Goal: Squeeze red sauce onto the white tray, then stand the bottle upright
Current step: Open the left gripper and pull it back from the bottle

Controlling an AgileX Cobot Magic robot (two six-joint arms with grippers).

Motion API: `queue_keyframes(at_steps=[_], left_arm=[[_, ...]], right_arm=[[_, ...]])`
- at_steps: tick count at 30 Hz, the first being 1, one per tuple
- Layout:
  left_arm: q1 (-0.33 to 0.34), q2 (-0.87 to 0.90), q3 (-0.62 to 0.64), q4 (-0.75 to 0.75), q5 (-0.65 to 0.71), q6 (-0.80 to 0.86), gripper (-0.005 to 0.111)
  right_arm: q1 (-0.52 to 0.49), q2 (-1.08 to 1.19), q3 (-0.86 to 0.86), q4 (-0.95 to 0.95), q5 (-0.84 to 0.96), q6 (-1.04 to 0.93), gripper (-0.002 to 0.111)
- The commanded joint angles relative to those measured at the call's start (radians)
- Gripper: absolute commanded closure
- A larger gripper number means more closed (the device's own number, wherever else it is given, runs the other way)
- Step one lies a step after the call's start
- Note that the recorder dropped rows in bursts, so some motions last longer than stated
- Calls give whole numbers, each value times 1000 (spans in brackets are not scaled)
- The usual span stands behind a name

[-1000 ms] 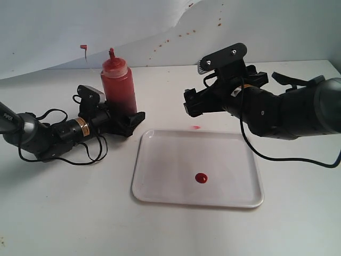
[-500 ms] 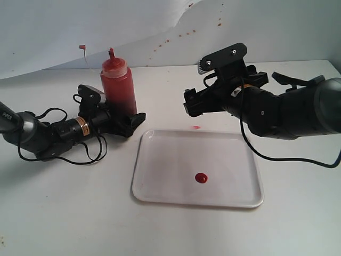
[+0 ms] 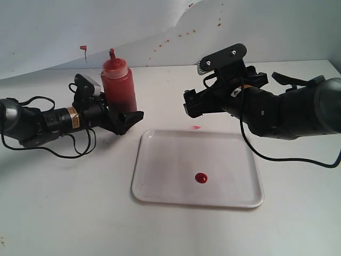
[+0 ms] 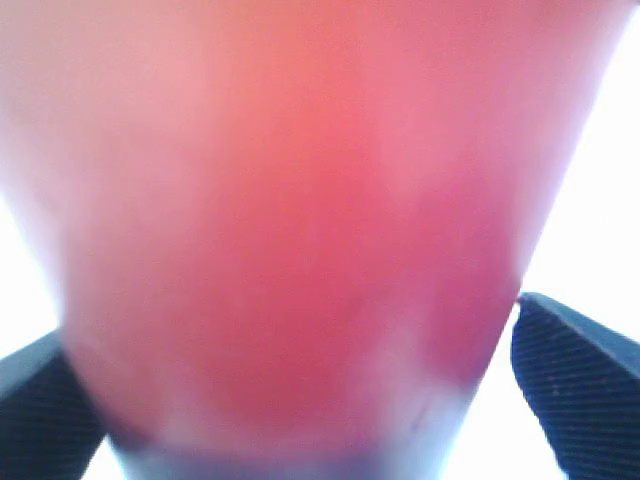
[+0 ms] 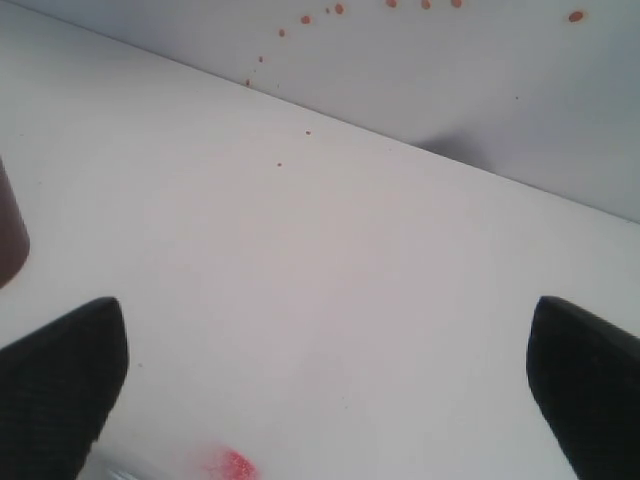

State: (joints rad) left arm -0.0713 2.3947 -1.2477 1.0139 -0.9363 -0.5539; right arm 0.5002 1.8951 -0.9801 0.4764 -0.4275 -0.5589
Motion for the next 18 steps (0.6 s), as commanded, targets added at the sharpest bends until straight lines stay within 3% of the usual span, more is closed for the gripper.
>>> queue_keyframes(at_steps=[1, 4, 7, 14, 18], left_arm=[[47, -23, -3, 118, -9, -84, 2], [85, -23, -3, 155, -26, -122, 2], [166, -23, -3, 245, -285, -135, 2], [222, -126, -3, 470, -285, -129, 2], [242, -214, -3, 515, -285, -255, 2]], right_arm=[[2, -2, 2, -6, 2, -1, 3], [2, -2, 2, -6, 2, -1, 3], [2, -2, 2, -6, 22, -1, 3], [2, 0, 2, -6, 21, -1, 3], [2, 0, 2, -6, 28, -1, 3]])
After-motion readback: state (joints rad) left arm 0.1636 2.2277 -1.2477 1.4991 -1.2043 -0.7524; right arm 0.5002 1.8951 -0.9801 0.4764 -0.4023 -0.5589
